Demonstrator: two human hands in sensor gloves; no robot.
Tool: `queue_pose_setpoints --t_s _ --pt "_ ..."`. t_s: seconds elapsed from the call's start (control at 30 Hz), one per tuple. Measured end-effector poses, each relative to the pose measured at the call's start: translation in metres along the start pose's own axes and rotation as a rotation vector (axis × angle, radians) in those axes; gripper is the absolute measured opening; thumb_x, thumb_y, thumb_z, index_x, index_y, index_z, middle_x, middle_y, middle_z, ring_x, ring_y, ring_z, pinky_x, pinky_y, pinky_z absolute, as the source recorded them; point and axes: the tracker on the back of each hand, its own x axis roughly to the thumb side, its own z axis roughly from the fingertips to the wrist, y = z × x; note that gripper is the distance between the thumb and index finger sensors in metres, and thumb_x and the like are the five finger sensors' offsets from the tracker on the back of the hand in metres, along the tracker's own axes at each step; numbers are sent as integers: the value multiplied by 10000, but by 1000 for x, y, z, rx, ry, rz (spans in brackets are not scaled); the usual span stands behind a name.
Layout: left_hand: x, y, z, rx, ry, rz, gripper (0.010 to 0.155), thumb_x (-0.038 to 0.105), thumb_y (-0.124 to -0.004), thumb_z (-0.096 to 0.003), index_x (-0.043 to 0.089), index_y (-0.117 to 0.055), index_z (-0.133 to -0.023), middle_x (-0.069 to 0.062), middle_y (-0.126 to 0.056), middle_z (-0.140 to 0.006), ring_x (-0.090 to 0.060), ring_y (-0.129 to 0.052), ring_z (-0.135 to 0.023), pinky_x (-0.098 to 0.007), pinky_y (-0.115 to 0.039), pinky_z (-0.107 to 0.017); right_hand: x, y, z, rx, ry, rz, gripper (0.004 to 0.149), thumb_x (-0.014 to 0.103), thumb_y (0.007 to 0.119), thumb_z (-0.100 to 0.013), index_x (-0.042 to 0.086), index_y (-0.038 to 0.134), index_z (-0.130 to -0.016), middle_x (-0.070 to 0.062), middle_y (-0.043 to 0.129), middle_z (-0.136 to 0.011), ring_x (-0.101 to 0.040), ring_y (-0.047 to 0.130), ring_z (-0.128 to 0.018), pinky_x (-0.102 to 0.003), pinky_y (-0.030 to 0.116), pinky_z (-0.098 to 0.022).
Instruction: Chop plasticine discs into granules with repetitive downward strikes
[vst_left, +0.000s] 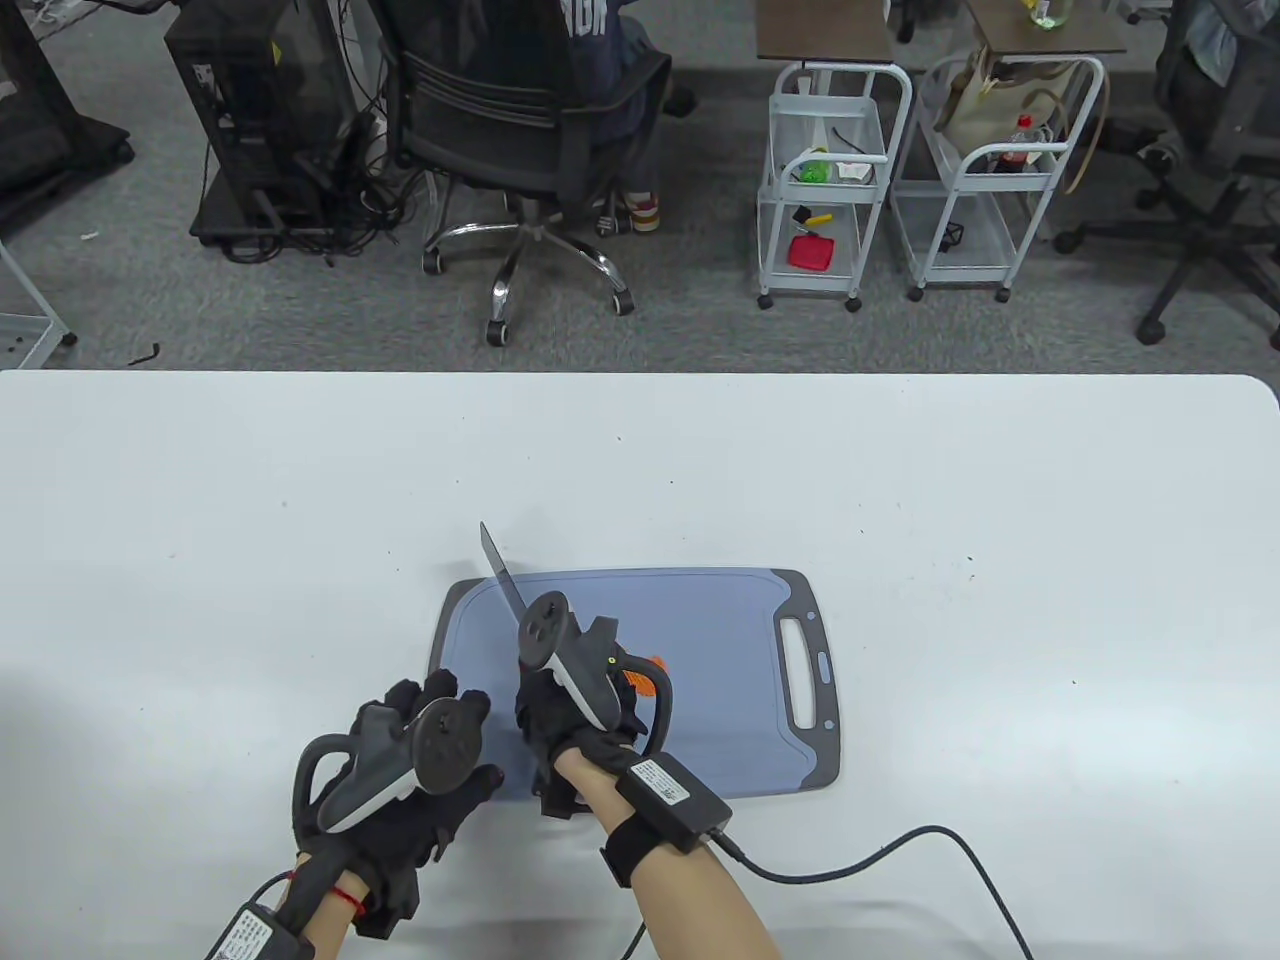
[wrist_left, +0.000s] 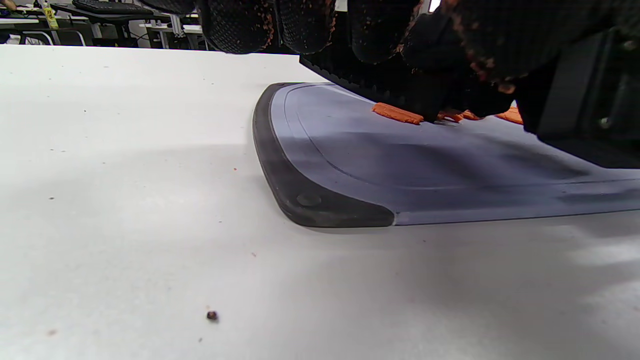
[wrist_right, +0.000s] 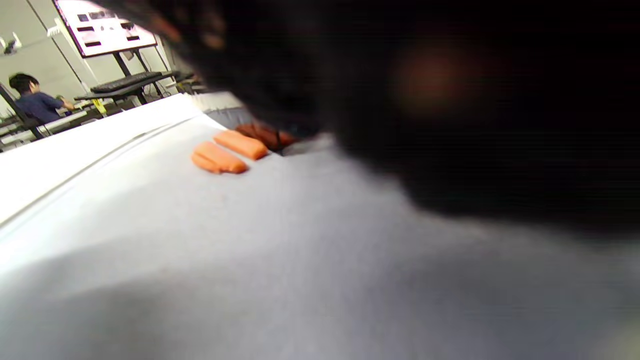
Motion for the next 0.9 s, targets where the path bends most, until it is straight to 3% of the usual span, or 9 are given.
queue_pose_setpoints --t_s 0.13,0.23,0.3,0.5,0.67,0.8,0.9 --pt "-1 2 -2 3 -1 13 788 630 -656 -391 310 -561 -1106 -127 -482 -1253 -498 -569 -1093 -665 -466 -754 -9 -13 10 13 -13 -140 536 484 728 -472 39 906 -712 -30 1021 -304 -194 1078 77 -444 913 6" --pt "-3 3 -3 15 10 13 796 630 -656 -390 314 -543 -1111 -124 -481 -1253 -497 -570 -1093 -665 -466 -754 -11 -9 20 160 19 -223 532 478 736 -478 39 902 -729 -48 1025 -326 -201 1087 56 -443 917 -4" --pt "-4 2 -3 13 10 18 801 631 -655 -391 310 -529 -1114 -127 -483 -1252 -497 -569 -1093 -664 -467 -753 -13 -2 22 188 53 -210 530 475 736 -480 39 900 -734 -56 1027 -338 -202 1094 44 -443 920 -9" --pt "-3 1 -5 -2 11 27 800 631 -656 -390 305 -537 -1111 -130 -483 -1251 -500 -571 -1091 -666 -468 -752 -44 -7 25 139 173 -265 531 472 734 -480 36 897 -735 -58 1026 -344 -202 1095 40 -439 922 -10" --pt "-5 1 -6 -10 16 9 798 632 -655 -391 307 -538 -1111 -129 -480 -1252 -500 -568 -1092 -666 -467 -753 -76 -20 39 185 190 -432 529 468 732 -482 37 896 -742 -67 1027 -353 -209 1096 36 -441 921 -13" --pt "-3 -1 -6 -20 18 9 798 632 -654 -391 306 -539 -1110 -129 -481 -1251 -498 -569 -1092 -666 -467 -753 -99 -56 47 36 189 -351 528 468 746 -487 47 904 -763 -83 1027 -374 -224 1094 14 -450 912 -30" --pt "0 1 -5 -9 10 -1 797 631 -655 -392 306 -539 -1110 -132 -480 -1251 -499 -568 -1093 -665 -466 -753 -118 -65 43 -27 264 -202 525 466 747 -493 57 906 -781 -100 1024 -400 -233 1096 -10 -453 910 -47"
